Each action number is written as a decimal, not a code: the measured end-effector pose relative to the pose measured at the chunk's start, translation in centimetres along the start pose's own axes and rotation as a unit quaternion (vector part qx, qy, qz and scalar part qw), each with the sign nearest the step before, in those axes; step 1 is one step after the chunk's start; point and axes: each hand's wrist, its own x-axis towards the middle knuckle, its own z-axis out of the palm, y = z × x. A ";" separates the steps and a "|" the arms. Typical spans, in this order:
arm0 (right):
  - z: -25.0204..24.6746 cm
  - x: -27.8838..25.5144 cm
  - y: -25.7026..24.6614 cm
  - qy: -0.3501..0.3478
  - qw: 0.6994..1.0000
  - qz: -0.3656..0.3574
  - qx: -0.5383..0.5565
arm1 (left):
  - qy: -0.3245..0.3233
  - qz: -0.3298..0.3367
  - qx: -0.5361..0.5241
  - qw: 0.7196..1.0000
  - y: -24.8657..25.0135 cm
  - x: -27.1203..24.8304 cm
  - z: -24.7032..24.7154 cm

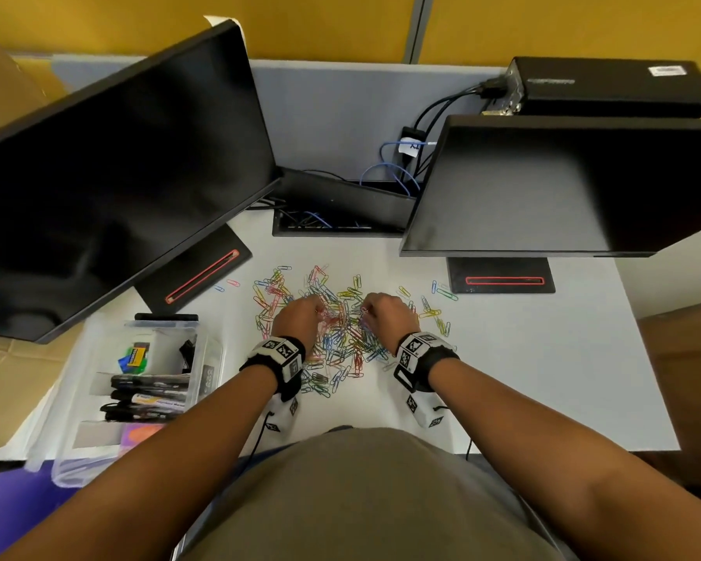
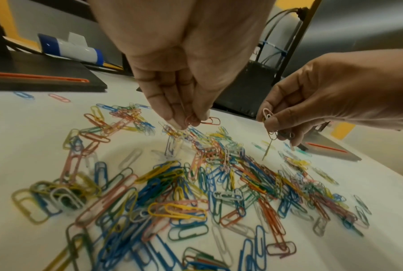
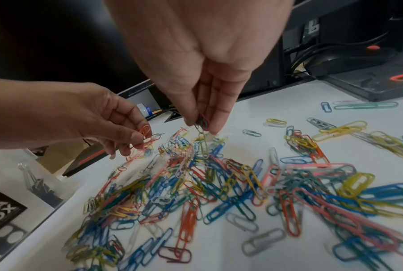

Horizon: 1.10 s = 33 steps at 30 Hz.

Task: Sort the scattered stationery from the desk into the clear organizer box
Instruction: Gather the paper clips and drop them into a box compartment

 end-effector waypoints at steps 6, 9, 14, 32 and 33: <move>-0.9 0.1 -3.3 0.028 0.998 -0.037 0.051 | 0.043 -0.015 -0.018 0.999 -1.2 -0.8 -2.5; -1.0 0.3 -5.5 0.040 0.995 -0.059 0.068 | 0.067 -0.027 -0.034 0.997 -2.1 -1.5 -4.0; -0.4 0.7 -9.8 0.036 0.990 -0.093 0.103 | 0.113 -0.049 -0.056 0.991 -4.5 -3.1 -6.3; 3.9 0.9 -24.1 -0.001 0.966 -0.195 0.171 | 0.198 -0.193 -0.060 0.959 -15.1 -9.9 -12.0; 4.1 0.8 -24.5 -0.002 0.965 -0.195 0.174 | 0.189 -0.197 -0.049 0.961 -15.4 -10.0 -11.9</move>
